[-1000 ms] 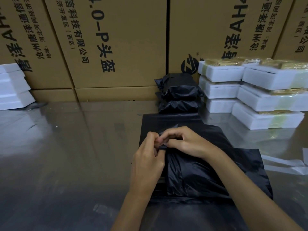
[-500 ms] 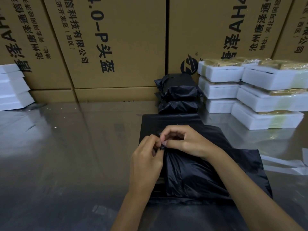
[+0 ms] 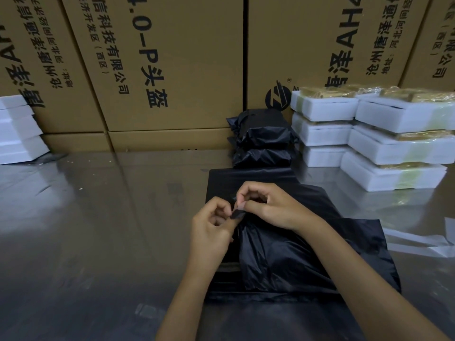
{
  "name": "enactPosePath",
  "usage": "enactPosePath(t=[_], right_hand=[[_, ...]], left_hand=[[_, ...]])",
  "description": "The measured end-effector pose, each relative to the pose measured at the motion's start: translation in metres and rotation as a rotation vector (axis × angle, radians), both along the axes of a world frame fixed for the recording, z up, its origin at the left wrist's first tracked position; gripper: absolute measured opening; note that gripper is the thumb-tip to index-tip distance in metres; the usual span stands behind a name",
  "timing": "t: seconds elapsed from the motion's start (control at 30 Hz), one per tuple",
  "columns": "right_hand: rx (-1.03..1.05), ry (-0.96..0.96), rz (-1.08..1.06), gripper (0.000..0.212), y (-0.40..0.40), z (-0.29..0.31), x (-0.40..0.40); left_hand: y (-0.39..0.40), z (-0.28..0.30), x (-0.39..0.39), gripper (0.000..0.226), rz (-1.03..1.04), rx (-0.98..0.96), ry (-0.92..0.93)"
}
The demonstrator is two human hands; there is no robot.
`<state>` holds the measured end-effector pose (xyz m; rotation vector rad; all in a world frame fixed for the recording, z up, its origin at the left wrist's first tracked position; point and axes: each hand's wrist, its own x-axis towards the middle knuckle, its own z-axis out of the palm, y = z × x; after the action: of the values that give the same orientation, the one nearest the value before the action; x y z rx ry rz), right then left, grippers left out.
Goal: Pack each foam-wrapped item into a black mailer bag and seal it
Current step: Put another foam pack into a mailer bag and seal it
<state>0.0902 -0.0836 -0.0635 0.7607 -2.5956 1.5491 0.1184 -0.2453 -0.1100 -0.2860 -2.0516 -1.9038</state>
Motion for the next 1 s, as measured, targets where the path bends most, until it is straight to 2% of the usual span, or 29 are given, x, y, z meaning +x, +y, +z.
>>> enactPosePath(t=[0.1, 0.17, 0.23, 0.33, 0.47, 0.6, 0.67, 0.9, 1.0], right_hand=[[-0.024, -0.047, -0.114, 0.021, -0.001, 0.0, -0.007], [-0.061, -0.061, -0.192, 0.02, -0.002, -0.002, -0.01], [-0.112, -0.07, -0.245, 0.018, -0.003, -0.003, -0.011], [-0.143, -0.068, -0.289, 0.017, -0.004, -0.003, -0.011], [-0.164, -0.088, -0.3, 0.016, -0.005, -0.002, -0.013], [-0.316, -0.162, -0.338, 0.023, -0.002, 0.001, -0.016], [-0.376, -0.165, -0.376, 0.025, 0.001, 0.0, -0.018], [-0.514, -0.118, -0.536, 0.028, 0.014, -0.002, -0.02], [-0.537, -0.108, -0.612, 0.023, 0.024, 0.0, -0.018]], left_hand=[[-0.012, 0.002, -0.004, 0.033, -0.112, 0.234, -0.242], [-0.015, 0.002, -0.005, 0.024, -0.218, 0.348, -0.366], [-0.012, 0.001, -0.004, 0.016, -0.307, 0.469, -0.439], [-0.005, -0.002, -0.005, 0.021, -0.298, 0.549, -0.464], [0.005, -0.007, -0.004, 0.015, -0.171, 0.415, -0.426], [0.013, -0.014, -0.004, 0.029, -0.012, 0.325, -0.482], [0.015, -0.019, -0.005, 0.029, 0.063, 0.261, -0.497], [0.025, -0.028, -0.003, 0.034, 0.226, -0.375, -0.333], [0.029, -0.029, 0.002, 0.035, 0.236, -0.557, -0.307]])
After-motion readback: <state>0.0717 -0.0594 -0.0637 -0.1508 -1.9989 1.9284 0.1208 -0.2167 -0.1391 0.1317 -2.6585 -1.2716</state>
